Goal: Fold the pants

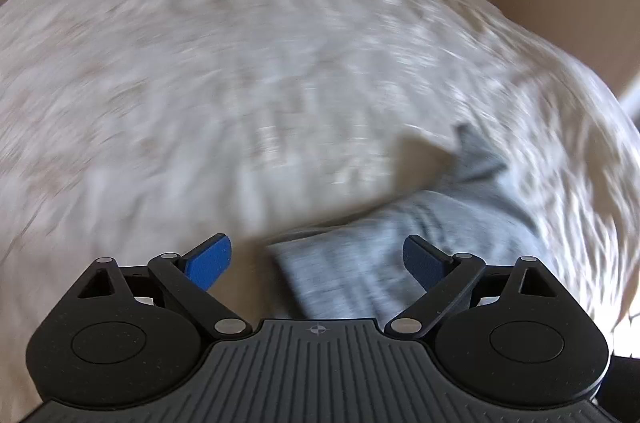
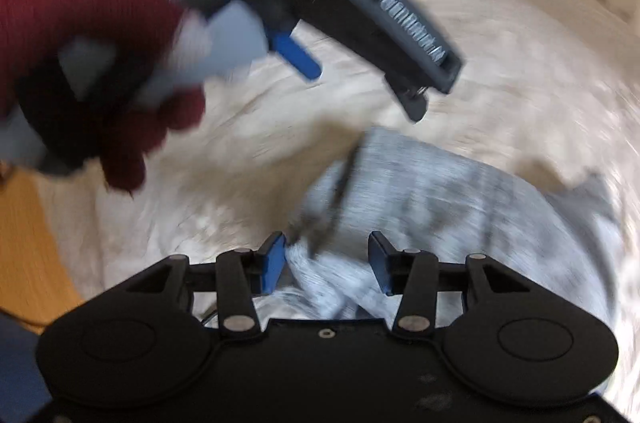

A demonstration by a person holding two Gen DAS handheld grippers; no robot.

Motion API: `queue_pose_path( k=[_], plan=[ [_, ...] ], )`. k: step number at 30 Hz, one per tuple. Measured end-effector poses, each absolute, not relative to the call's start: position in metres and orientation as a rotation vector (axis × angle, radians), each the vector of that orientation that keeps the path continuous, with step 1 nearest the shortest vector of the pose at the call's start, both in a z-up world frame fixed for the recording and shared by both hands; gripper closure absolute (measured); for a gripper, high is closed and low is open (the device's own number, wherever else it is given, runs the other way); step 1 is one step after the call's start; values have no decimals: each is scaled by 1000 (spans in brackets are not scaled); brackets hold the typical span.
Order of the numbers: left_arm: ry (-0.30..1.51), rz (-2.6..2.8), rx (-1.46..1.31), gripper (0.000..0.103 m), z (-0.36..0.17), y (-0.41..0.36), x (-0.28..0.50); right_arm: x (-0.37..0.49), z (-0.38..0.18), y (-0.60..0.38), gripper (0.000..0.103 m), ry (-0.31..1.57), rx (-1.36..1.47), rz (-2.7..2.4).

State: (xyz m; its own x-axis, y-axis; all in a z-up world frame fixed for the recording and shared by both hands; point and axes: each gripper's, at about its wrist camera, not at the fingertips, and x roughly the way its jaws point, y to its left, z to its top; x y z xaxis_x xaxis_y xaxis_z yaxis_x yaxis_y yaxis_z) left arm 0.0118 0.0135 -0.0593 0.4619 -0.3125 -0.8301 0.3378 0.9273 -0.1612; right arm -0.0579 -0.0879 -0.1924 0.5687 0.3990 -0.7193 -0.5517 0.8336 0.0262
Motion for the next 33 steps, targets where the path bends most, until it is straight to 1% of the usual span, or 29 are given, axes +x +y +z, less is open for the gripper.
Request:
queue_pose_path(
  k=[2, 5, 9, 11, 15, 17, 19, 21, 23, 26, 29, 33],
  plan=[
    [1011, -455, 73, 9, -66, -7, 9, -61, -185, -114, 55, 764, -153, 482],
    [1062, -491, 125, 9, -85, -24, 2, -68, -177, -154, 56, 741, -104, 337],
    [1254, -521, 239, 9, -129, -29, -16, -58, -174, -210, 56, 761, -24, 164],
    [1271, -539, 229, 8, -138, -21, -29, -46, -176, -234, 56, 782, 19, 105],
    [1275, -526, 193, 8, -136, -13, -37, -23, -184, -268, 56, 839, 143, 24],
    [1278, -517, 199, 8, -136, -14, -37, -12, -206, -270, 56, 902, 194, 7],
    [1277, -506, 203, 8, -136, -16, -38, -12, -231, -272, 56, 1018, 248, 6],
    [1280, -503, 209, 8, -137, -18, -40, -27, -254, -266, 56, 1111, 224, 26],
    [1278, -498, 205, 8, -134, -16, -39, -48, -255, -267, 58, 1111, 234, 16],
    [1286, -488, 185, 8, -135, -14, -37, -77, -250, -277, 58, 1087, 315, -45],
    [1295, -488, 190, 8, -134, -12, -34, -97, -242, -276, 57, 1041, 318, -42],
    [1300, -502, 194, 7, -136, -13, -31, -86, -240, -265, 54, 1003, 312, -20]
  ],
)
